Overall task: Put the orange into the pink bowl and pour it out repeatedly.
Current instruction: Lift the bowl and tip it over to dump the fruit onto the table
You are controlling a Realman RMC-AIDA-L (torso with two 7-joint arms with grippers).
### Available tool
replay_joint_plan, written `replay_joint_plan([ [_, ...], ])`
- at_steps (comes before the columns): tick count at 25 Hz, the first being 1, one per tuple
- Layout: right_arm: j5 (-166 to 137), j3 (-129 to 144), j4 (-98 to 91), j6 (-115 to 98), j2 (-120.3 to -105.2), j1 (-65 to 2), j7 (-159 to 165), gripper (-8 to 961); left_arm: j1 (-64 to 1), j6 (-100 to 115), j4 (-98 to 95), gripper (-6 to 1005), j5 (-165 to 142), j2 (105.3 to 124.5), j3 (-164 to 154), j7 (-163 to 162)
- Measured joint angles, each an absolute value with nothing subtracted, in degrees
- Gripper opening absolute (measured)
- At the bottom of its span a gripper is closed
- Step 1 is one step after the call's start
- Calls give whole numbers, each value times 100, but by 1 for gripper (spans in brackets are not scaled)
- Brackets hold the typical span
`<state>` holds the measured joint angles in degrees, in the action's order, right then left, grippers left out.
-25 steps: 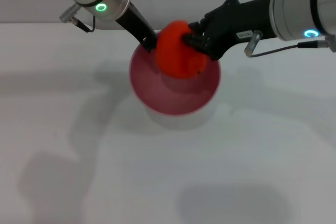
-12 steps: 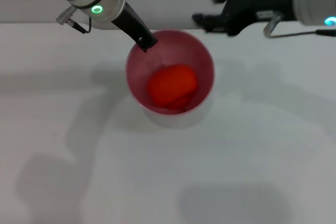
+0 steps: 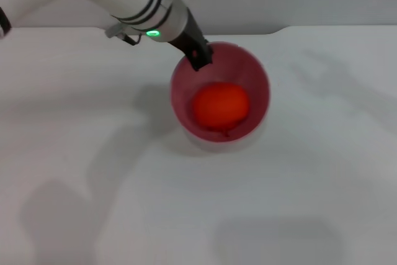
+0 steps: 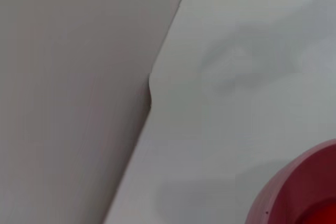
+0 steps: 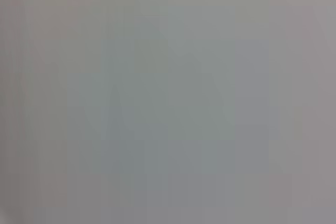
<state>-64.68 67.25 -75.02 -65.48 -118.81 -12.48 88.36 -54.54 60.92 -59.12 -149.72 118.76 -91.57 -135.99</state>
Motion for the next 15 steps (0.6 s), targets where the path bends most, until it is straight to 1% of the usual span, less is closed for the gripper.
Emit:
replay_joint_plan([
  [3,-4537,6583,-6421,-7407,-11885,-1026,7024,549,-5381,5754,-6019,44,-14950,11885,-9432,-13610],
  [7,-3086,6347,-5115,-8563,-11891,-969,5667,548,-5211,5182,-6274,44,-14896,11883,-9923,-13601],
  [11,-2360,6076,-4262,-9347,-11886,-990,5239,548,-5019,4567,-6610,43,-15023,11876,-10477,-13581],
  [15,-2113,5889,-3906,-9733,-11889,-1004,5193,548,-4752,3571,-6849,43,-15312,11878,-11053,-13607],
])
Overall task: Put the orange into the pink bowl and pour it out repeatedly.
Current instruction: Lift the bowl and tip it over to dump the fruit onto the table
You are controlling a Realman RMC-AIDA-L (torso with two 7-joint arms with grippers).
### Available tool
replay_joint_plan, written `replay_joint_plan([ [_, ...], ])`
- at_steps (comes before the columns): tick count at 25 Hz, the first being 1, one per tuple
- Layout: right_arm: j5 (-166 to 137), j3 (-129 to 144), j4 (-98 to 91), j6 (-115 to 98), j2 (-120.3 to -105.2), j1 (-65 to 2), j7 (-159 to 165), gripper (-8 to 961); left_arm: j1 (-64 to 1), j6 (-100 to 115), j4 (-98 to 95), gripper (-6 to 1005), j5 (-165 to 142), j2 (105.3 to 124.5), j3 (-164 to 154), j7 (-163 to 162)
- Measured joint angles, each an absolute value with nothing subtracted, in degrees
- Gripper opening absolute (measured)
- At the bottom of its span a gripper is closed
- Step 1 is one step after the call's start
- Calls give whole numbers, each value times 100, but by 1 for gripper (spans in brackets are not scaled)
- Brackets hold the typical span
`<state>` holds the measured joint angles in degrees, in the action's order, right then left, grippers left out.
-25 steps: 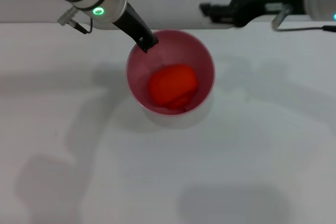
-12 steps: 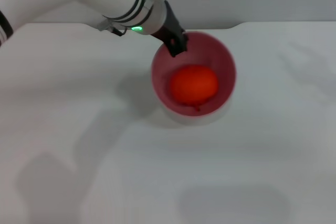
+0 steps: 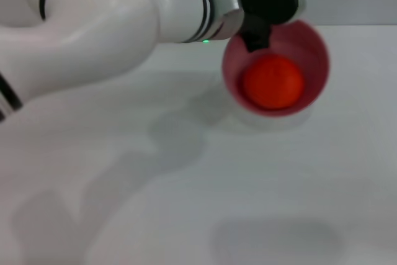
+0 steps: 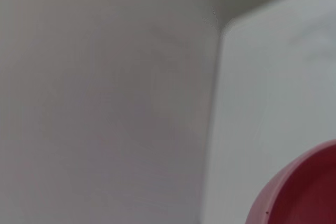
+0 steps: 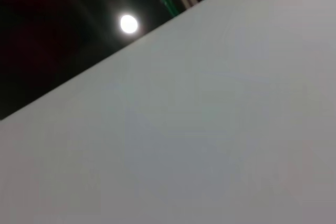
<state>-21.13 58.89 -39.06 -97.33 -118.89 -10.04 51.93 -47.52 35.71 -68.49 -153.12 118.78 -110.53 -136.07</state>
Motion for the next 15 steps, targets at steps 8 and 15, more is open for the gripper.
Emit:
replay_joint_plan([
  [8,-2091,5899,-3774,-10239,-11881,-1059,5223,549,-4093,990,-6820,43,-15362,11880,-11858,-13553],
  [15,-2078,5957,-3759,-10392,-11886,-1071,5263,548,-3807,-590,-6522,43,-15365,11881,-12304,-13512],
])
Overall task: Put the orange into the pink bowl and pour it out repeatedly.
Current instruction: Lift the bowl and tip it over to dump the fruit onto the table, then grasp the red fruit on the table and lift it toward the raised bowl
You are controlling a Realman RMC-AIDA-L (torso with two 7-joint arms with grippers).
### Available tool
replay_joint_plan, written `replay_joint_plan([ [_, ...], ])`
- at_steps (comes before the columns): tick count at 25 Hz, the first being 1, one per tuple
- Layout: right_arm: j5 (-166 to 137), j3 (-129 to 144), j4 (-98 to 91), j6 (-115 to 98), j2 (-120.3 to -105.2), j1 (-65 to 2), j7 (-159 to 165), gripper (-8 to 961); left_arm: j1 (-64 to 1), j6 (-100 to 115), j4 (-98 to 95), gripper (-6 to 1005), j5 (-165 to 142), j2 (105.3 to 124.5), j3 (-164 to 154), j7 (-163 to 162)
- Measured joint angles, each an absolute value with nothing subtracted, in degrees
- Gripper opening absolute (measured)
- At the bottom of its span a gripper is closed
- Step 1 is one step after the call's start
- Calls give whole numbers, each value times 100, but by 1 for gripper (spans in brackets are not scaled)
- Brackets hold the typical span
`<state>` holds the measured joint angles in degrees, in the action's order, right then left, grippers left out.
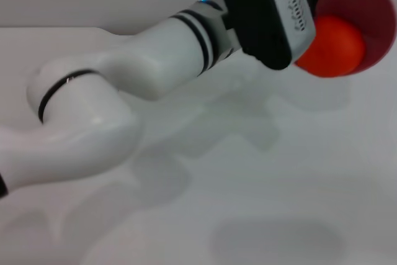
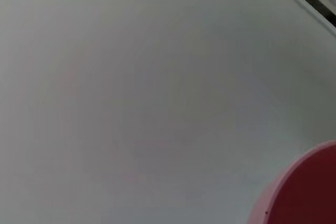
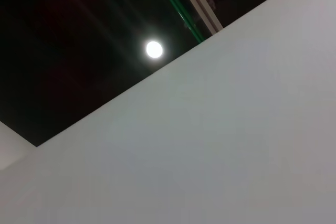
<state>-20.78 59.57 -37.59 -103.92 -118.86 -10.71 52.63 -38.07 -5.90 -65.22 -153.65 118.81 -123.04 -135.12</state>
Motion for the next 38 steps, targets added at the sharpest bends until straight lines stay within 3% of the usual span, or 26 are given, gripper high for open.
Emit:
replay_joint_plan([
  [24,-2073,6032,-3708,-10486,-11882,-1182,5380,547,-3181,-3455,-6042,43,-15328,11880,-12832,-13364],
  [38,-2039,6028,-3709,-10547,-11887,-1205,5387,546,-3334,-2557,-6223,43,-15200,11814,-12583,-14206],
])
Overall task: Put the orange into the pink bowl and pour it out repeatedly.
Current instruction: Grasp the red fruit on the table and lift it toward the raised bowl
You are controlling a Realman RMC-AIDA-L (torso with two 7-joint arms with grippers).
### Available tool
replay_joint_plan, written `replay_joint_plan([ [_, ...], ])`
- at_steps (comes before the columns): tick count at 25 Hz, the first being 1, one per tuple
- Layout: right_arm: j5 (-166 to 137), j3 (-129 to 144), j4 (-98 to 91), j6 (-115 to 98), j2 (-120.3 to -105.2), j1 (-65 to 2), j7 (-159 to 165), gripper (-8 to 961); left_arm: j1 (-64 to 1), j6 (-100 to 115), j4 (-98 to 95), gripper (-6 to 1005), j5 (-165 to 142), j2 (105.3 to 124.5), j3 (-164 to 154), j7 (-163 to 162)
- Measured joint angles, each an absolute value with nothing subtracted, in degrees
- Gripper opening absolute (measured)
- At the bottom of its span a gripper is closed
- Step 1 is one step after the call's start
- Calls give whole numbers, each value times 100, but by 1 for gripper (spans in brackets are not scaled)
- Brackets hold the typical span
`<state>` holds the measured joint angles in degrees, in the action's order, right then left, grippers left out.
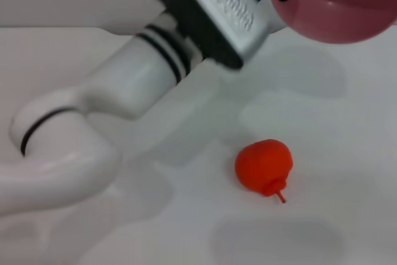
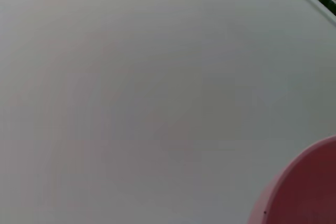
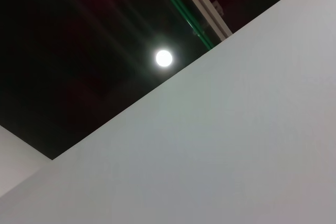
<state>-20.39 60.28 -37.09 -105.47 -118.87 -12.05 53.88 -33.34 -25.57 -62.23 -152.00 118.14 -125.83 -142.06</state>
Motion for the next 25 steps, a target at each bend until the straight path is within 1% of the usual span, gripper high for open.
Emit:
replay_joint_plan([
  [5,-2030,6029,-3686,-10555,-11890,-1204,5388,546,-3810,-791,-6442,43,-15188,11820,-12265,-14568],
  [8,-2030,6029,-3613,-10560,-11887,-1249,5388,546,-4094,43,-6479,43,-15143,11845,-12189,-14573],
  [9,-2030,6029,-3596,-10562,-11886,-1264,5388,546,-4094,43,-6479,43,-15143,11845,-12189,-14573],
  [10,-2030,6029,-3582,-10563,-11884,-1279,5388,546,-4341,656,-6479,43,-15022,11855,-12144,-14568],
  [14,-2030,6030,-3548,-10565,-11882,-1316,5387,546,-4654,1480,-6436,43,-14592,11856,-11937,-14483],
  [21,-2030,6029,-3343,-10650,-11881,-1438,5388,546,-5129,3537,-6358,43,-13185,11852,-10469,-13571],
  [25,-2037,6029,-3204,-10708,-11875,-1493,5390,546,-5592,4999,-5829,43,-12846,11824,-9155,-13127],
])
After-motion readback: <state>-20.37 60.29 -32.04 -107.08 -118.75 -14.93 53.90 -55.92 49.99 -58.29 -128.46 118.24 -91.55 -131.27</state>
